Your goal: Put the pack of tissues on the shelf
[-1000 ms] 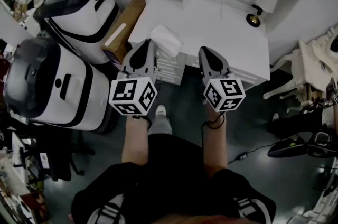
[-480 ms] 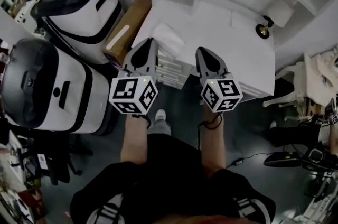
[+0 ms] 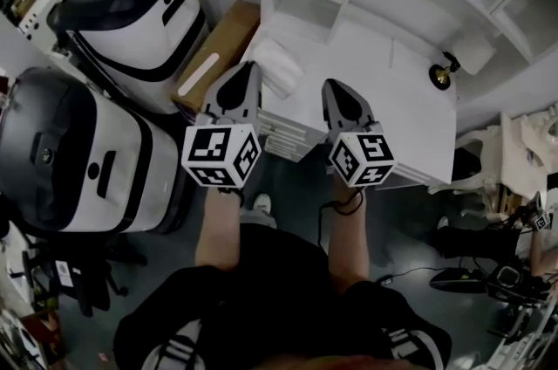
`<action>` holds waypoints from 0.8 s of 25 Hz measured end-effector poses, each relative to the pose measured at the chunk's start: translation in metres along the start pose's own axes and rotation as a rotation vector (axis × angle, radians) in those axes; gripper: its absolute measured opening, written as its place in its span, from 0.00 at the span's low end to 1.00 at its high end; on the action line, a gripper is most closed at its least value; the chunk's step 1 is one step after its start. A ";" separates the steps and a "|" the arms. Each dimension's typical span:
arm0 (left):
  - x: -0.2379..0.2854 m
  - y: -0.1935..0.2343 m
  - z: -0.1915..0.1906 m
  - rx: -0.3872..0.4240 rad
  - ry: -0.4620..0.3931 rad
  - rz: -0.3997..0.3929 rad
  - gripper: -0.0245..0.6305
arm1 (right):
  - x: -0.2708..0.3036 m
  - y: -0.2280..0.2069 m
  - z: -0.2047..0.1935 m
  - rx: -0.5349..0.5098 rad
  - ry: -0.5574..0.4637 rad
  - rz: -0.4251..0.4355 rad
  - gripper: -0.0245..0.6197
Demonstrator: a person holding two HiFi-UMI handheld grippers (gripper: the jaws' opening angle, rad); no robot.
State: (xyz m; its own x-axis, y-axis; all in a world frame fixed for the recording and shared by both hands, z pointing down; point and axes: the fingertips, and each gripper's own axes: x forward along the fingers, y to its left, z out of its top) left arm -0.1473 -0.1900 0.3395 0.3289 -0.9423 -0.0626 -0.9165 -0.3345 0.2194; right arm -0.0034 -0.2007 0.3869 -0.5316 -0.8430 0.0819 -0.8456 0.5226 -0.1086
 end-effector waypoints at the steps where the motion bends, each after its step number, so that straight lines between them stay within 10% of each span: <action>1: 0.004 0.006 0.001 -0.003 -0.002 0.001 0.05 | 0.008 0.002 0.001 -0.004 -0.001 0.005 0.07; 20: 0.064 0.038 -0.008 -0.047 0.005 -0.069 0.05 | 0.056 -0.037 0.006 -0.047 0.044 -0.118 0.07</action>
State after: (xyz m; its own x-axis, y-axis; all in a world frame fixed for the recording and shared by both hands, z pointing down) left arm -0.1597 -0.2629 0.3517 0.3917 -0.9171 -0.0746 -0.8802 -0.3971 0.2601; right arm -0.0017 -0.2681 0.3899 -0.4287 -0.8934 0.1348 -0.9034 0.4260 -0.0493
